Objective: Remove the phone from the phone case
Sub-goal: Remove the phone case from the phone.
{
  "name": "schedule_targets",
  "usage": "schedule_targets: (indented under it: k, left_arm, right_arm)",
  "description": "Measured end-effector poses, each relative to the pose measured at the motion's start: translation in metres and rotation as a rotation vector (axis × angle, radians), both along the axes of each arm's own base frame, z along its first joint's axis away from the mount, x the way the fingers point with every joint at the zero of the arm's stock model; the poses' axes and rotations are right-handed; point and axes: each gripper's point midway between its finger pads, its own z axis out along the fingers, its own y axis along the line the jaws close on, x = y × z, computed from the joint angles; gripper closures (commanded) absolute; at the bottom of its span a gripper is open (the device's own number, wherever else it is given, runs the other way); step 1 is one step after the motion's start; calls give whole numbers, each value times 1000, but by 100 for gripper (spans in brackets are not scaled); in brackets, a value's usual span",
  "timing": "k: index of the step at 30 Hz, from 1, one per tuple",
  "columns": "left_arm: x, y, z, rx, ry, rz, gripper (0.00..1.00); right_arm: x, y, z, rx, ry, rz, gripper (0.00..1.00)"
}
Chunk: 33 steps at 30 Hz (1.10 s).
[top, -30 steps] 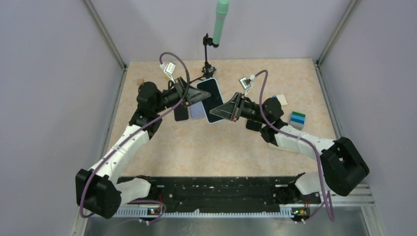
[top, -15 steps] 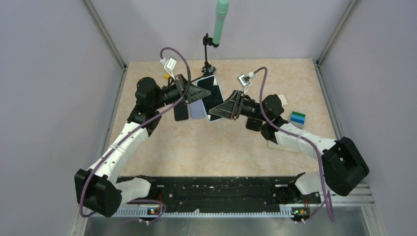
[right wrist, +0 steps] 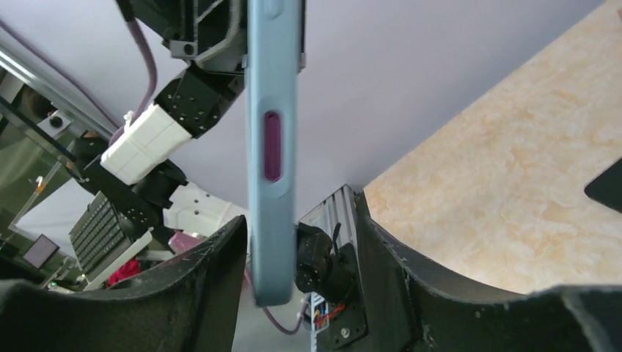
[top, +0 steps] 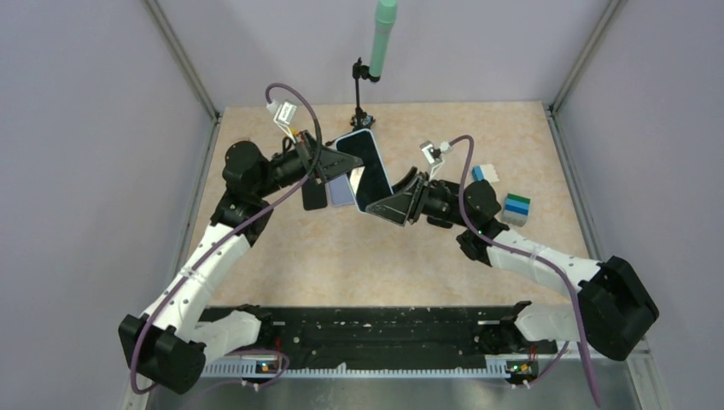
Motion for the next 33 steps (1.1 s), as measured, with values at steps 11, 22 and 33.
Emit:
schedule_targets:
  k: [11, 22, 33]
  left_arm:
    - [7, 6, 7, -39, 75, 77, 100]
    - [23, 3, -5, -58, 178, 77, 100]
    - [34, 1, -16, -57, 238, 82, 100]
  right_arm:
    - [-11, 2, 16, 9, -165, -99, 61]
    - [1, 3, 9, -28, -197, -175, 71]
    - [14, 2, -3, -112, -288, -276, 75]
